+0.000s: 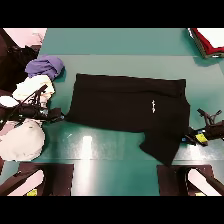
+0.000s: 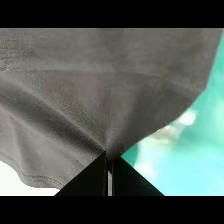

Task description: Fold the shirts.

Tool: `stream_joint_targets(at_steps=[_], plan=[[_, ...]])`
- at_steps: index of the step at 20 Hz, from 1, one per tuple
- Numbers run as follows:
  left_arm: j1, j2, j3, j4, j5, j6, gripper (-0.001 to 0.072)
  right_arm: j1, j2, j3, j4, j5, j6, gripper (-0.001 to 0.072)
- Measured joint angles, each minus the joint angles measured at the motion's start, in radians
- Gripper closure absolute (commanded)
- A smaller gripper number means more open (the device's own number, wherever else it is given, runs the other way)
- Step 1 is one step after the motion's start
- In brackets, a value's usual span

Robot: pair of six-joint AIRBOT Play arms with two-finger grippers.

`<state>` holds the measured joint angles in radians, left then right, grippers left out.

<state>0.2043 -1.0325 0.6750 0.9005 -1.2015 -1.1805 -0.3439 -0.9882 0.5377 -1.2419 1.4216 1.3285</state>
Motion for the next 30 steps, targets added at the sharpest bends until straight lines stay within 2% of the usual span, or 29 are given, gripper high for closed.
stream_joint_targets(at_steps=[5, 8, 12, 19, 26, 30], plan=[[0.0, 0.175, -0.103, 0.082, -0.083, -0.063, 0.0683, -0.059, 0.182, 0.0, -0.121, 0.092, 0.001, 0.069], [0.0, 0.229, -0.126, 0.048, -0.098, -0.086, 0.0684, -0.029, 0.238, 0.018, -0.091, 0.09, 0.011, 0.069], [-0.001, 0.23, -0.046, -0.043, -0.014, -0.097, 0.0684, 0.081, 0.192, 0.148, -0.017, 0.036, 0.038, 0.069], [-0.009, -0.02, 0.174, -0.107, 0.125, -0.097, 0.0683, 0.237, -0.071, 0.471, 0.009, -0.05, 0.083, 0.0689], [-0.125, -0.371, 0.432, -0.133, 0.257, -0.075, 0.0683, 0.266, -0.347, 0.72, 0.011, -0.093, 0.114, 0.069], [-0.151, -0.485, 0.558, -0.135, 0.331, -0.098, 0.0683, 0.269, -0.465, 0.821, 0.012, -0.097, 0.121, 0.069]])
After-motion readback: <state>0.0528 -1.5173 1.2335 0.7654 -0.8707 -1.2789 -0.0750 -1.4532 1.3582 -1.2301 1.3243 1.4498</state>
